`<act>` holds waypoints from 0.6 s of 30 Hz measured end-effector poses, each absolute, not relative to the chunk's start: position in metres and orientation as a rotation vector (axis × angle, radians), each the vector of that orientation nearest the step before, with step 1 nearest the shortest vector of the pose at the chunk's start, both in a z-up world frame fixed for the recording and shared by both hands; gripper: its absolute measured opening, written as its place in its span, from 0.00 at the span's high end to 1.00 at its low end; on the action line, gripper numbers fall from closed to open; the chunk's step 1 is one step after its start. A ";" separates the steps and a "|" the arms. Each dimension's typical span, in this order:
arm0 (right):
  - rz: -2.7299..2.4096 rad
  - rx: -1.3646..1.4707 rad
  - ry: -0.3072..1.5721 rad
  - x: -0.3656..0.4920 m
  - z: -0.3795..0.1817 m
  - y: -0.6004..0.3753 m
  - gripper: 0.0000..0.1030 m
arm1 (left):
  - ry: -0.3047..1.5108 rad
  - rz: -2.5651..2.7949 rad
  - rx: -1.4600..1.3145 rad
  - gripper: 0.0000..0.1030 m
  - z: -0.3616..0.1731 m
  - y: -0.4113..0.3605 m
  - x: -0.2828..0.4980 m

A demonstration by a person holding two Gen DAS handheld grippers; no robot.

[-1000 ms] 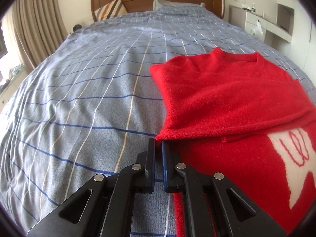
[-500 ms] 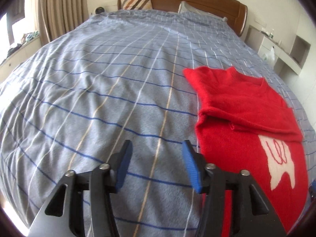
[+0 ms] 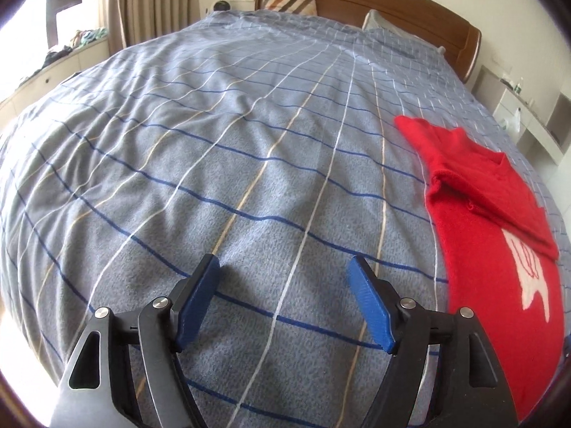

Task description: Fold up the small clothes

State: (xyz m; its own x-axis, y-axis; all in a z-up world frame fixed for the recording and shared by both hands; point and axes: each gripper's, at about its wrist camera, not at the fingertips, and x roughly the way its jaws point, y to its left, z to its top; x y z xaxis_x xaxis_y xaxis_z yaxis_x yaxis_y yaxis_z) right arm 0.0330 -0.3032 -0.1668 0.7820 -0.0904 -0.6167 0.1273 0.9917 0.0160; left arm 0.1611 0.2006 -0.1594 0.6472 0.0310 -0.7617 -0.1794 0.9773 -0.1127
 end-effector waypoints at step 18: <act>-0.118 0.069 0.679 0.037 -0.172 -0.305 0.20 | 0.812 0.101 -0.102 0.02 -0.180 0.191 0.154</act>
State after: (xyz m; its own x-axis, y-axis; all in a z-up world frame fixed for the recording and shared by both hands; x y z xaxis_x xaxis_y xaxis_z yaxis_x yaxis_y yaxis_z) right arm 0.0373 -0.3053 -0.1720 0.7721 -0.0859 -0.6296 0.1311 0.9910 0.0256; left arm 0.1538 0.1906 -0.1802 0.6837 0.0506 -0.7280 -0.1288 0.9903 -0.0522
